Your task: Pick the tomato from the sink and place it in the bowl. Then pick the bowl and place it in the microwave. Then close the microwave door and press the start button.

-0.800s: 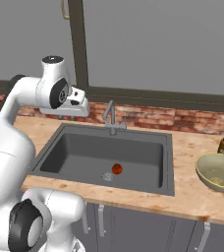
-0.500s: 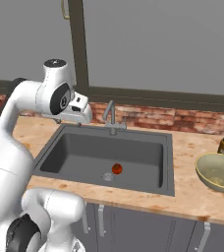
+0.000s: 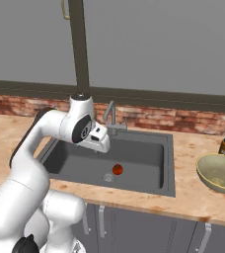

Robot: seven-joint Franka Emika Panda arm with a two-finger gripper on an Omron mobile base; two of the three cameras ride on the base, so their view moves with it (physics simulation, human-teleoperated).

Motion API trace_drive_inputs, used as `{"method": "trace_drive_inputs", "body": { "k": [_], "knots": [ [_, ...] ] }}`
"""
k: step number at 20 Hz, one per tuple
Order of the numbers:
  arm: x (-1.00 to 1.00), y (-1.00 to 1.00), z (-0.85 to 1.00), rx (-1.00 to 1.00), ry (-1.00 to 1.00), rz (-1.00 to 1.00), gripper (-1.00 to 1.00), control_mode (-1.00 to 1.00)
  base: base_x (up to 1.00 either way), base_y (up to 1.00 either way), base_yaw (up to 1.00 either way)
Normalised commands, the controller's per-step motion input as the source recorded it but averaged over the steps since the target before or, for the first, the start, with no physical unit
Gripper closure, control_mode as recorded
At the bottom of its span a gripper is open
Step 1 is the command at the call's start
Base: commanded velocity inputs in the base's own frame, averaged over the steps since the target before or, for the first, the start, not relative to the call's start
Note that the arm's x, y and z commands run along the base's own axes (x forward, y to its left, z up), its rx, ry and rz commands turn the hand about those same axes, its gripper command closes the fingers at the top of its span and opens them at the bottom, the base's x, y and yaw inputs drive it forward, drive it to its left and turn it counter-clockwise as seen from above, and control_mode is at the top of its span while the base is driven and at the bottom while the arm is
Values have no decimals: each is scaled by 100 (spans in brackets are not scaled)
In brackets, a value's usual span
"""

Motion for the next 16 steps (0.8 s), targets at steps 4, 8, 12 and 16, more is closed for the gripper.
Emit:
{"method": "trace_drive_inputs", "body": {
  "k": [4,8,12,16],
  "knots": [
    [63,-17,-96,-2,13,2,-100,-100,0,0,0],
    [62,-1,-99,-2,18,6,-100,-100,0,0,0],
    [52,-11,-96,-1,13,7,-100,-100,0,0,0],
    [55,-20,-69,0,3,6,-100,-100,0,0,0]
  ]
}}
